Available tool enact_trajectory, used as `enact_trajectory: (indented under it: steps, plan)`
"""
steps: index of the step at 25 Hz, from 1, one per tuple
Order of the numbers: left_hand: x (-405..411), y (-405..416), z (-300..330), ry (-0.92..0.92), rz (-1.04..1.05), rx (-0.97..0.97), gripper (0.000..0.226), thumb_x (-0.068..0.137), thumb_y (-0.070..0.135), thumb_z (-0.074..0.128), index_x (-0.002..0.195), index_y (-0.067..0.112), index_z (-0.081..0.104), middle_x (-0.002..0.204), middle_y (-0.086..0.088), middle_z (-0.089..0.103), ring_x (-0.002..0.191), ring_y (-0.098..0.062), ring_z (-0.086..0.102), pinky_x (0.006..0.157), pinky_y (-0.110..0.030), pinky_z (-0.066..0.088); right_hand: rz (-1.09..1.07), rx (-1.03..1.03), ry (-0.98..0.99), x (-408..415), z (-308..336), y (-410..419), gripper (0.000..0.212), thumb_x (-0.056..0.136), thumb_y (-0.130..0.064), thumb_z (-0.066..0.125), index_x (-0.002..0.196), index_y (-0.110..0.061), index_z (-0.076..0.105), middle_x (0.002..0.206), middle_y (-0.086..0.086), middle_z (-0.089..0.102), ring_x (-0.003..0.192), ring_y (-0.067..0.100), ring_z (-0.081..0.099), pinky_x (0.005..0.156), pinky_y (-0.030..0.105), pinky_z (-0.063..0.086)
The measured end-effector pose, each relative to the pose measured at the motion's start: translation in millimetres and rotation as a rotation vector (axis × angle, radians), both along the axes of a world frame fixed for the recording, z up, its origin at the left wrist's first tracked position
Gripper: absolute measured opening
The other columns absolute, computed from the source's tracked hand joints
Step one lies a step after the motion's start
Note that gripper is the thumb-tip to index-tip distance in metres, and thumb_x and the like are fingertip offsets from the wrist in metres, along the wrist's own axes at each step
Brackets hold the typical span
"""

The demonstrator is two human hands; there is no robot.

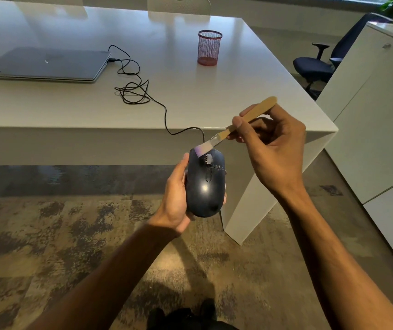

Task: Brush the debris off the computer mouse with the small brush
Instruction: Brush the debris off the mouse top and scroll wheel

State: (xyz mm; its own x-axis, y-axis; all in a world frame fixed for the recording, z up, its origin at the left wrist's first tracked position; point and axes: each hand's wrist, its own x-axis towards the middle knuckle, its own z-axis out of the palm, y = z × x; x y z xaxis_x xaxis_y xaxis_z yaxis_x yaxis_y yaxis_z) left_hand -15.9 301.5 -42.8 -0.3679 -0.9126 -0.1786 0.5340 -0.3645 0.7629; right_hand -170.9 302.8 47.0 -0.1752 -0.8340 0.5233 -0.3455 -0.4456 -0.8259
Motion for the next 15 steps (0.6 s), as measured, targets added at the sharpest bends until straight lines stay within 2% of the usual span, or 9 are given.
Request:
enact_trajectory:
  steps: [3, 6, 8, 10, 13, 15]
  plan:
    - [0, 3, 4, 0.024, -0.044, 0.034, 0.072, 0.096, 0.057, 0.035, 0.129, -0.004, 0.054, 0.106, -0.018, 0.064, 0.084, -0.023, 0.066, 0.071, -0.036, 0.055, -0.07, -0.042, -0.081, -6, -1, -1, 0.008, 0.095, -0.01, 0.065, 0.102, -0.008, 0.063, 0.089, 0.002, 0.073, 0.081, 0.01, 0.076, 0.078, 0.025, 0.062]
    - [-1, 3, 7, 0.083, -0.085, 0.037, 0.069, 0.098, 0.057, 0.027, 0.115, -0.001, 0.059, 0.094, -0.014, 0.066, 0.073, -0.021, 0.067, 0.062, -0.033, 0.056, 0.033, 0.006, -0.199, -13, 0, 3, 0.005, 0.096, -0.004, 0.062, 0.099, -0.008, 0.063, 0.081, 0.0, 0.075, 0.077, 0.013, 0.076, 0.075, 0.022, 0.06]
    - [-2, 4, 7, 0.108, -0.091, 0.045, 0.069, 0.098, 0.057, 0.027, 0.116, -0.002, 0.057, 0.092, -0.014, 0.066, 0.072, -0.021, 0.067, 0.061, -0.033, 0.056, 0.106, 0.076, -0.2, -17, -3, 4, 0.006, 0.095, -0.004, 0.061, 0.098, -0.009, 0.063, 0.077, -0.004, 0.077, 0.075, 0.014, 0.076, 0.076, 0.024, 0.061]
    - [-2, 4, 8, 0.124, -0.1, 0.06, 0.068, 0.099, 0.055, 0.027, 0.117, -0.002, 0.057, 0.092, -0.014, 0.066, 0.072, -0.021, 0.067, 0.06, -0.033, 0.056, 0.071, 0.112, -0.149, -19, -9, 2, 0.005, 0.095, -0.007, 0.063, 0.099, -0.008, 0.064, 0.078, -0.003, 0.076, 0.076, 0.015, 0.077, 0.078, 0.028, 0.063]
    - [-2, 5, 9, 0.149, -0.111, 0.076, 0.068, 0.098, 0.055, 0.029, 0.123, -0.002, 0.055, 0.095, -0.015, 0.066, 0.073, -0.021, 0.067, 0.06, -0.033, 0.056, -0.079, 0.055, -0.118, -20, -12, -1, 0.008, 0.095, -0.011, 0.065, 0.102, -0.008, 0.065, 0.084, -0.001, 0.075, 0.078, 0.012, 0.077, 0.079, 0.028, 0.063]
    - [-1, 4, 9, 0.164, -0.121, 0.089, 0.068, 0.097, 0.056, 0.03, 0.122, -0.002, 0.055, 0.093, -0.014, 0.066, 0.071, -0.021, 0.067, 0.059, -0.033, 0.056, -0.041, 0.003, -0.172, -21, -9, 0, 0.005, 0.096, -0.007, 0.063, 0.101, -0.008, 0.063, 0.079, -0.009, 0.075, 0.077, 0.011, 0.076, 0.077, 0.024, 0.062]
